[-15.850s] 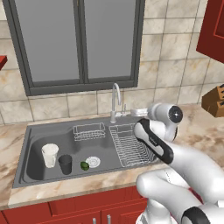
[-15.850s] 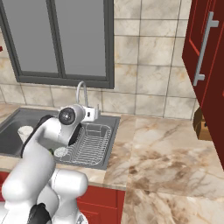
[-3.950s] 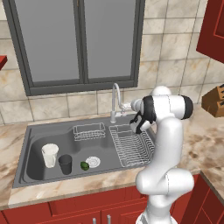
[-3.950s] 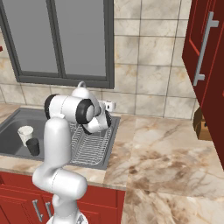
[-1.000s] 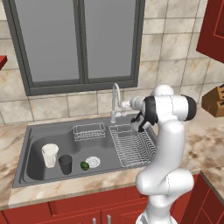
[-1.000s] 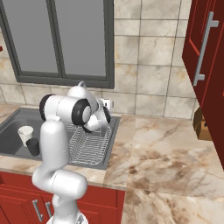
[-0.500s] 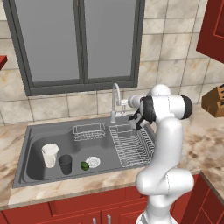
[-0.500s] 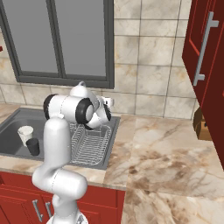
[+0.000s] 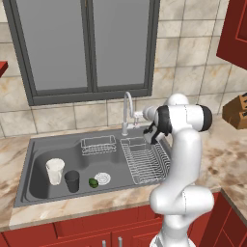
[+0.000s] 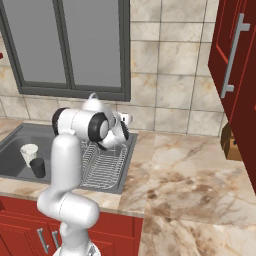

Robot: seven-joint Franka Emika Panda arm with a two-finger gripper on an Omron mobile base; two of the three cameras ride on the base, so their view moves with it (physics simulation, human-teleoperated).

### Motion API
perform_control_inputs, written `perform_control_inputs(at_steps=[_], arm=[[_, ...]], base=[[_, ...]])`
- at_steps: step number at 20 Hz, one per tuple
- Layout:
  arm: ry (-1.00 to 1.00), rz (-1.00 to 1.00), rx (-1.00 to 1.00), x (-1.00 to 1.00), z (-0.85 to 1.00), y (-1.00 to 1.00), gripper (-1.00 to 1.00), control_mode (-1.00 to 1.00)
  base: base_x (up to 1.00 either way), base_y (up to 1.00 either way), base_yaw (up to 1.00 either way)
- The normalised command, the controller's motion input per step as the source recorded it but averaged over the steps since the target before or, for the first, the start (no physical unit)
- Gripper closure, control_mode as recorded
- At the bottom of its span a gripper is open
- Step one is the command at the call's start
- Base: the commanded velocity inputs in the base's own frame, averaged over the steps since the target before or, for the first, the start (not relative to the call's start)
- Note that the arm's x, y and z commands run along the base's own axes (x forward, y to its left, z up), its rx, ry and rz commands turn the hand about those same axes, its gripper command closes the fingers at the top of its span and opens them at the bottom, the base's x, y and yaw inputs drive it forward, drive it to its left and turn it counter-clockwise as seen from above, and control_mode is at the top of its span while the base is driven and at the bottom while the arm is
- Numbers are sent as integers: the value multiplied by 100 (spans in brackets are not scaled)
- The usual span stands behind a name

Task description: Pick the jug and glass cup and place them in the sink. Then turn on the water.

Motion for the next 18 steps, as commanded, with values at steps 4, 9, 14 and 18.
perform_control_inputs(at_steps=[4, 9, 14, 18], arm=[[0, 0, 0, 0, -24, -2, -100, -100], [0, 0, 0, 0, -20, 0, -100, -100], [0, 0, 0, 0, -20, 0, -100, -100], [0, 0, 0, 0, -10, 0, -100, -100]], base=[[0, 0, 0], [0, 0, 0], [0, 0, 0], [0, 0, 0]])
